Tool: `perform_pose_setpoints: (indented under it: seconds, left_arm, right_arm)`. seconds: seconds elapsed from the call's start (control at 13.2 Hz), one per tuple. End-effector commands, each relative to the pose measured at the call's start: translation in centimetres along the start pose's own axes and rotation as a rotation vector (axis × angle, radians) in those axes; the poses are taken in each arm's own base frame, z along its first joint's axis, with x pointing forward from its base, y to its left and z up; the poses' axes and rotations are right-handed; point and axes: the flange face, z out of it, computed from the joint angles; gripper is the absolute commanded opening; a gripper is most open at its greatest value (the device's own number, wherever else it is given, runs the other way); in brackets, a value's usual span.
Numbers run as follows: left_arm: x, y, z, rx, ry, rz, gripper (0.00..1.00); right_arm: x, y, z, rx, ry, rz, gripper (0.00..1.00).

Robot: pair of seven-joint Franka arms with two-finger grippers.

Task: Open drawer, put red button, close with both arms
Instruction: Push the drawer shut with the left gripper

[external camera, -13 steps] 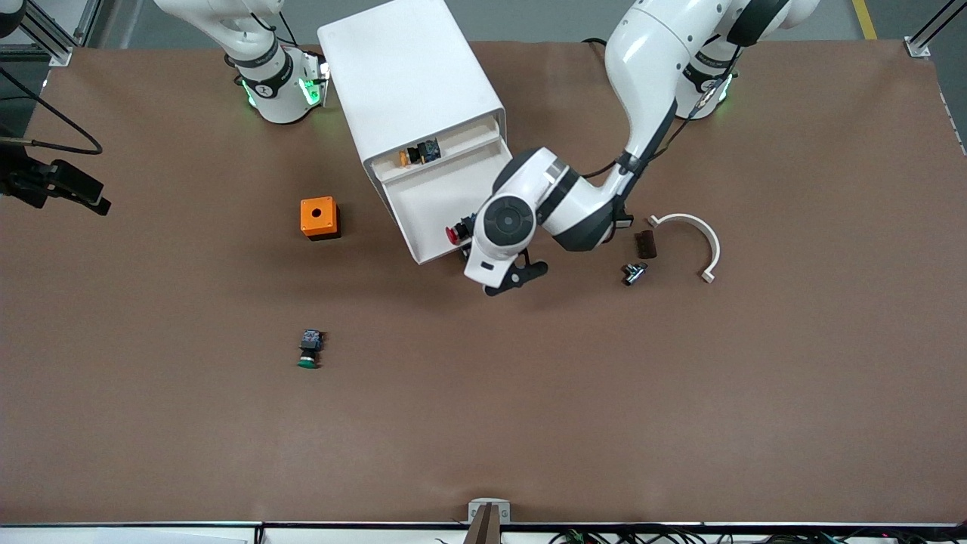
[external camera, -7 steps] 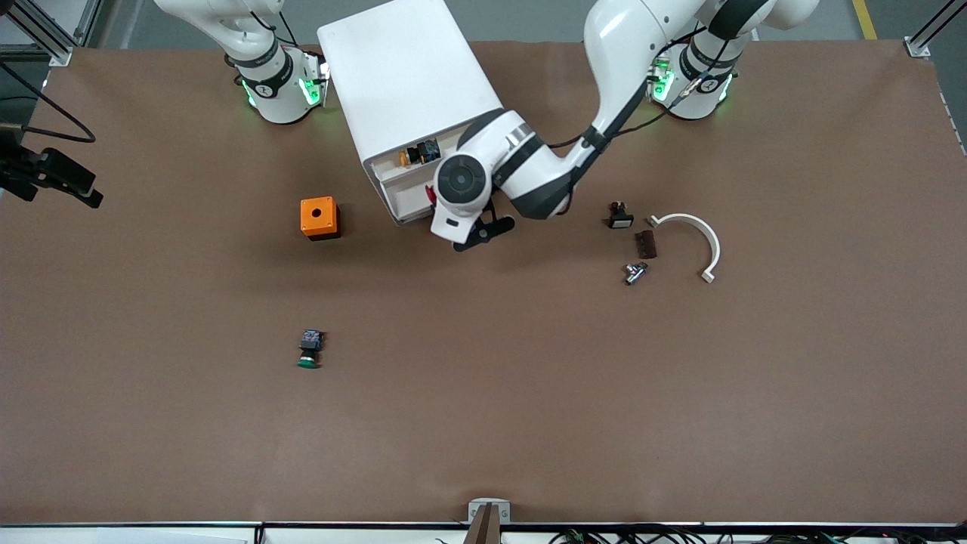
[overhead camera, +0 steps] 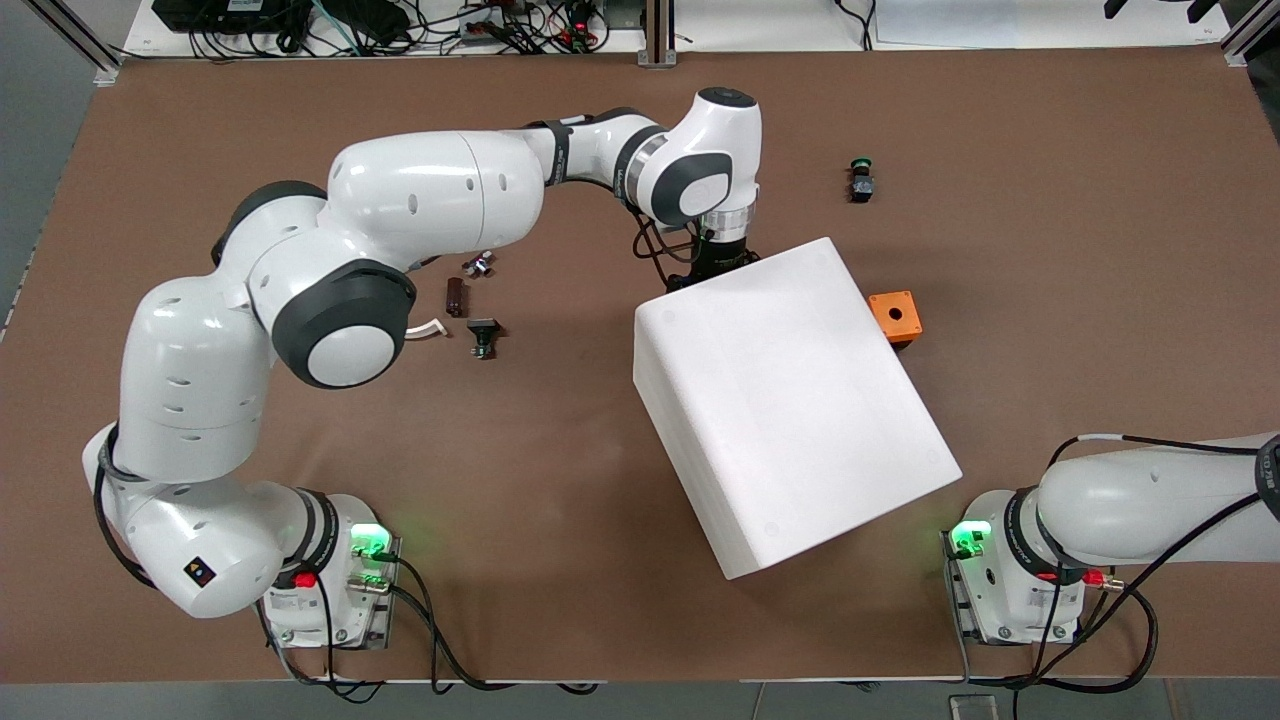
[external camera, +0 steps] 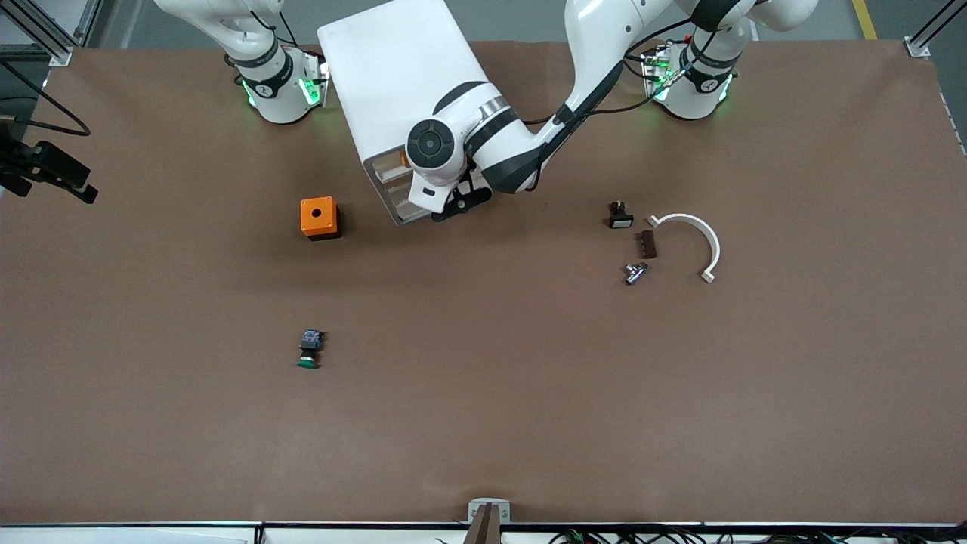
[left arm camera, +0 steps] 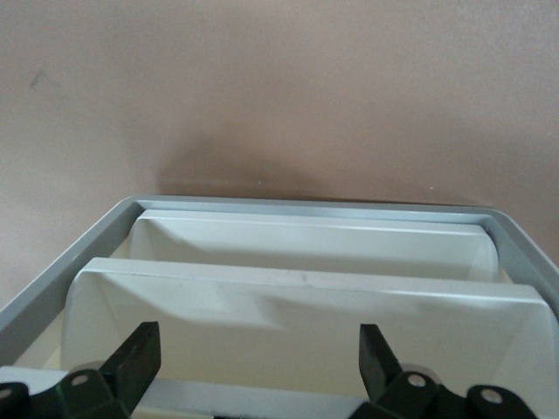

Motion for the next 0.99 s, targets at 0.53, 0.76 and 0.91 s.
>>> perform_pose_setpoints:
  seconds: [0.53, 0.76, 0.91]
  left_arm:
    - [-4.2, 0.5, 0.9, 0.019, 0.084, 0.088, 1.00]
    - [0.2, -0.2, -1.9, -0.020, 0.089, 0.036, 1.00]
    - [4.8, -1.9, -6.3, -0.078, 0.097, 0.009, 1.00]
  right_arm:
    - [-0.1, 1.5, -0.2, -0.017, 0.013, 0.014, 1.00]
    - [-0.2, 1.4, -0.1, -0.017, 0.007, 0.011, 1.00]
    - [-0.2, 1.3, -0.1, -0.015, 0.007, 0.010, 1.00]
